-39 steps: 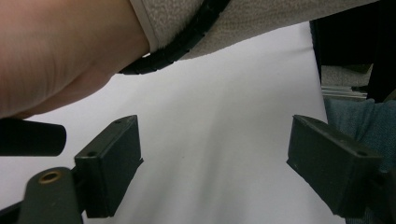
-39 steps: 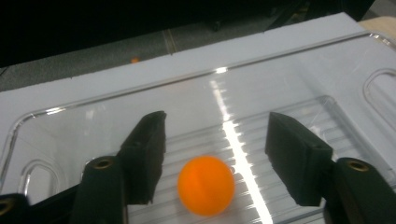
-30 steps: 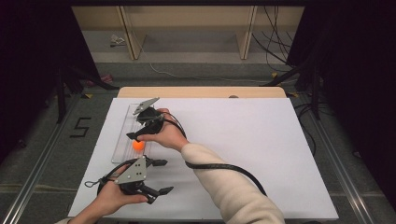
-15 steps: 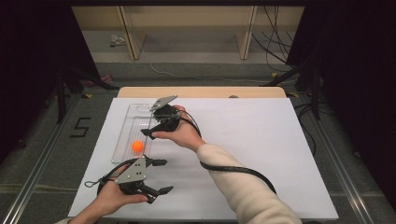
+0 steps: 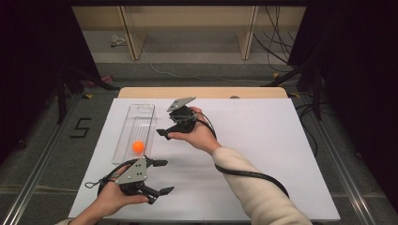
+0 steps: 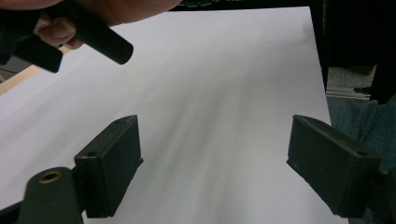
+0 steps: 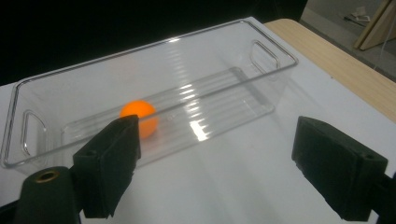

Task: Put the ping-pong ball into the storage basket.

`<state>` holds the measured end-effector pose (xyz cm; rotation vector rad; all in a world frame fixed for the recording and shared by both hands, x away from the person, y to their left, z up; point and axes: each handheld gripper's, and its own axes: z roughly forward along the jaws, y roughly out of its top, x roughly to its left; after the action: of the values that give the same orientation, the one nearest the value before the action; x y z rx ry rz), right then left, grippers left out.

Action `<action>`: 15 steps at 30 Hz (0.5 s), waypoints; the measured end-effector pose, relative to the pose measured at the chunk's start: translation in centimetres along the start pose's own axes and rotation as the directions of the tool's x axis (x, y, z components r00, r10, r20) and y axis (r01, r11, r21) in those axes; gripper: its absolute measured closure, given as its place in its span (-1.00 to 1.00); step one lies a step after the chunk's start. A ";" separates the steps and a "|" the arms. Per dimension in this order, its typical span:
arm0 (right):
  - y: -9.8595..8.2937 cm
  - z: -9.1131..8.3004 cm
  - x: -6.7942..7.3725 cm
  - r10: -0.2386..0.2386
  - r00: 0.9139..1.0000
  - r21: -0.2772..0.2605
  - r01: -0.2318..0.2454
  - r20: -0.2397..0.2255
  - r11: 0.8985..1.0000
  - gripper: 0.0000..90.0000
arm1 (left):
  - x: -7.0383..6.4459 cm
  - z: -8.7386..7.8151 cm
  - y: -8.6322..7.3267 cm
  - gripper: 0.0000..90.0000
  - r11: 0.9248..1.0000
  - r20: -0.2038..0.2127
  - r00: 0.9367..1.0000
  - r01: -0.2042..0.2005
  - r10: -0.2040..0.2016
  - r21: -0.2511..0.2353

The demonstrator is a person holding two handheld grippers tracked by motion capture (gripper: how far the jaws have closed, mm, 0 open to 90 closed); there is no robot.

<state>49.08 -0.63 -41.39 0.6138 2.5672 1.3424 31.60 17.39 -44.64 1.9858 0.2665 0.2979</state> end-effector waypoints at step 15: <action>-2.7 -3.3 -1.2 0.028 0.999 0.004 -0.029 0.042 1.000 -0.64 | 0.0 0.0 0.0 -0.62 1.000 -0.003 1.000 0.001 -0.001 0.001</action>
<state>48.28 -4.91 -41.73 0.6746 2.5387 1.3184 31.60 17.43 -44.64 1.9864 0.2704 0.3004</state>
